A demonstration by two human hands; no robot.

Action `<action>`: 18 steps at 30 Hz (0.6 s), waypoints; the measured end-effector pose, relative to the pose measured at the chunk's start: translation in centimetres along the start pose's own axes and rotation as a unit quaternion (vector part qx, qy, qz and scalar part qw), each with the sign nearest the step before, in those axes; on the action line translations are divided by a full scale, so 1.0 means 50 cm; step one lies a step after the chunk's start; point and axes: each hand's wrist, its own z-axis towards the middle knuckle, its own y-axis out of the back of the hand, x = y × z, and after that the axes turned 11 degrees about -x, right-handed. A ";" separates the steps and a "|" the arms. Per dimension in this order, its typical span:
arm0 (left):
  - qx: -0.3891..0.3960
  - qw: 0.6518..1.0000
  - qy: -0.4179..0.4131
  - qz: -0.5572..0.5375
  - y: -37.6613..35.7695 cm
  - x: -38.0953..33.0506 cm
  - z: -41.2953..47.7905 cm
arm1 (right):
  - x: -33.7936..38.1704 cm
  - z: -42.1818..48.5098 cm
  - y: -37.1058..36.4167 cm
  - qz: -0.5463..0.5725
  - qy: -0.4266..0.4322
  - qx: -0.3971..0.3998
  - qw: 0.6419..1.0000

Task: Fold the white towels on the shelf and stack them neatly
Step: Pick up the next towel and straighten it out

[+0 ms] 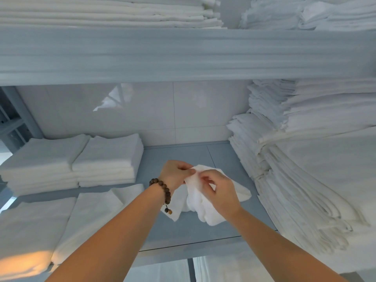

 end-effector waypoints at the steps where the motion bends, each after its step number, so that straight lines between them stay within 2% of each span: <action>1: -0.005 0.999 -0.024 0.028 0.007 -0.004 0.002 | -0.010 0.003 0.007 0.003 -0.024 -0.006 1.000; 3: -0.007 0.994 -0.075 0.078 0.021 -0.017 0.009 | -0.032 0.015 0.019 -0.032 -0.045 -0.011 0.998; 8: 0.018 0.967 -0.210 0.144 0.056 -0.060 0.023 | -0.054 0.047 0.024 -0.050 -0.070 0.088 0.992; 11: 0.039 0.936 -0.287 0.202 0.077 -0.079 0.030 | -0.043 0.056 0.012 -0.037 -0.066 0.118 0.990; 14: 0.062 0.907 -0.321 0.266 0.096 -0.096 0.034 | -0.026 0.054 -0.012 -0.045 -0.051 0.162 0.984; 18: 0.099 0.840 -0.367 0.386 0.111 -0.103 0.031 | -0.004 0.040 -0.042 -0.017 -0.083 0.184 0.979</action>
